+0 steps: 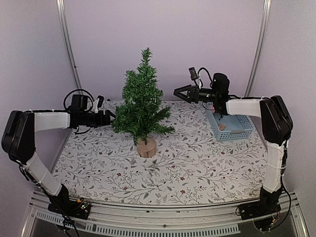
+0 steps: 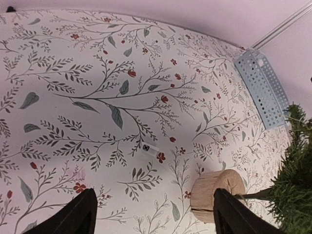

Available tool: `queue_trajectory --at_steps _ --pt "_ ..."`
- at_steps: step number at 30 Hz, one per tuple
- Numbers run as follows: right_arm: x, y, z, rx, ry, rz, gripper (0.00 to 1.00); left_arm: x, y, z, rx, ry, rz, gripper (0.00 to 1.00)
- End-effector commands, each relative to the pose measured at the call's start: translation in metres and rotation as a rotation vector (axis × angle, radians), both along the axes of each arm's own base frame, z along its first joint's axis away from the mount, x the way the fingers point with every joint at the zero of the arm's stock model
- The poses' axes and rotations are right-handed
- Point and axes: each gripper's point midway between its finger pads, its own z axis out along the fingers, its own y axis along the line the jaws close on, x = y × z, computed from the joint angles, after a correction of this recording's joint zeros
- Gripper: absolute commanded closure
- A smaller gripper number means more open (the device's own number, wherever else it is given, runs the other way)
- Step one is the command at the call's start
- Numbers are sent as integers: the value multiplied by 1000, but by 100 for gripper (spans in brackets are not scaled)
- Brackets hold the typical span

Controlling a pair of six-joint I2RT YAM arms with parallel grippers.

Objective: Decorate the small christmas tree

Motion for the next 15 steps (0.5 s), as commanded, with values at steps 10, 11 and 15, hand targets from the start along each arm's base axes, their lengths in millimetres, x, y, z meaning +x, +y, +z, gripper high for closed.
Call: queue_trajectory --at_steps 10,11,15 --pt "-2 -5 5 -5 -14 -12 32 23 -39 -66 -5 173 137 22" --pt "-2 -5 4 -6 -11 -11 32 22 -42 -68 -4 176 120 23" --pt "-2 -5 2 -9 -8 -11 32 23 -53 -82 -21 206 69 37"
